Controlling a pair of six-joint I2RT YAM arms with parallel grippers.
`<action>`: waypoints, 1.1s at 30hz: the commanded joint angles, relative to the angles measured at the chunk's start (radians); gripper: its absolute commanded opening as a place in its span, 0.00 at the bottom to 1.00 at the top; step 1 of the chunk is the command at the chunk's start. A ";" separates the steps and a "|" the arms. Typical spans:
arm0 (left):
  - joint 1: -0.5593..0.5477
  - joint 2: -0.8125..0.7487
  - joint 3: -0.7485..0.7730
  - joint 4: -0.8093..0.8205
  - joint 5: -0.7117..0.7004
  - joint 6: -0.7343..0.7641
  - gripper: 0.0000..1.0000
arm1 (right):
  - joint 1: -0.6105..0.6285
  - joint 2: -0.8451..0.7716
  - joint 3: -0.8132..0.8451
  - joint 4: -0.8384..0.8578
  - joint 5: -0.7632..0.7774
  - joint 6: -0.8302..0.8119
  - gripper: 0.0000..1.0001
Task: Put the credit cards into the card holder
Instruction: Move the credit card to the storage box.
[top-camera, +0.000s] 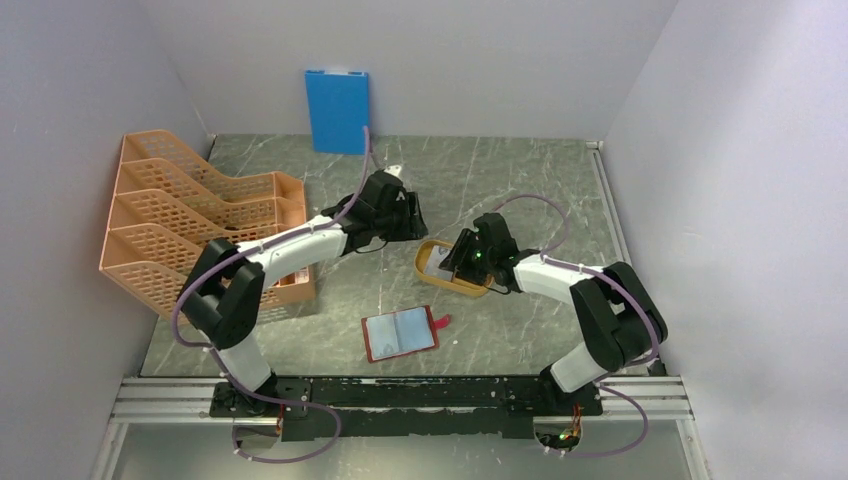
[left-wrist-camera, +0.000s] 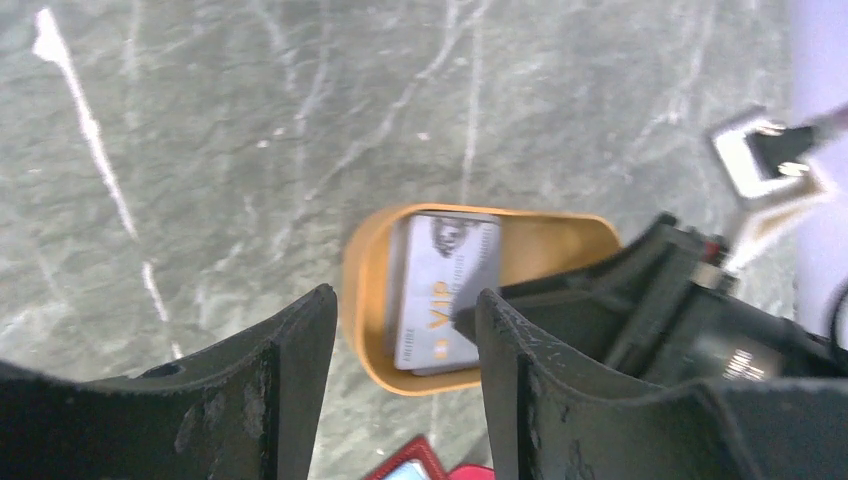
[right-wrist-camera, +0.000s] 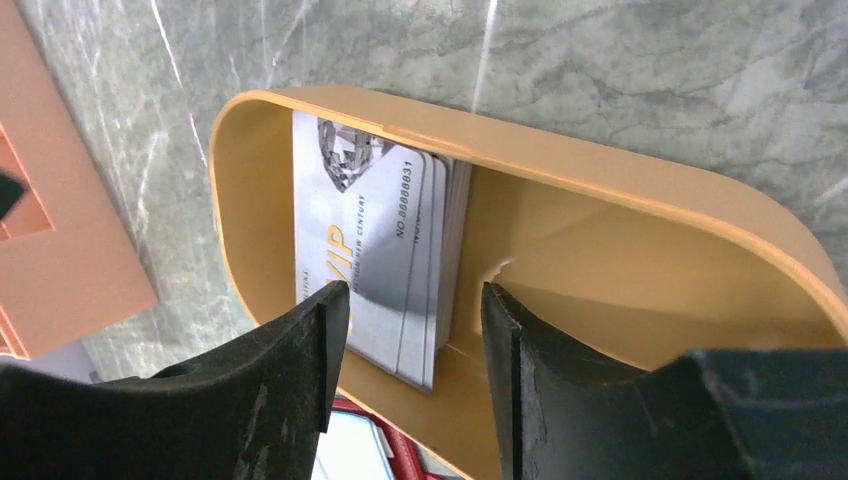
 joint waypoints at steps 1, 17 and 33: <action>0.041 0.061 -0.049 0.027 0.040 0.004 0.58 | -0.002 0.036 0.017 0.021 -0.021 0.030 0.56; 0.044 0.162 -0.075 0.096 0.148 -0.022 0.55 | 0.004 0.100 0.065 0.043 -0.080 0.020 0.54; 0.046 0.146 -0.082 0.075 0.140 -0.019 0.55 | 0.049 0.127 0.166 -0.093 0.012 -0.015 0.56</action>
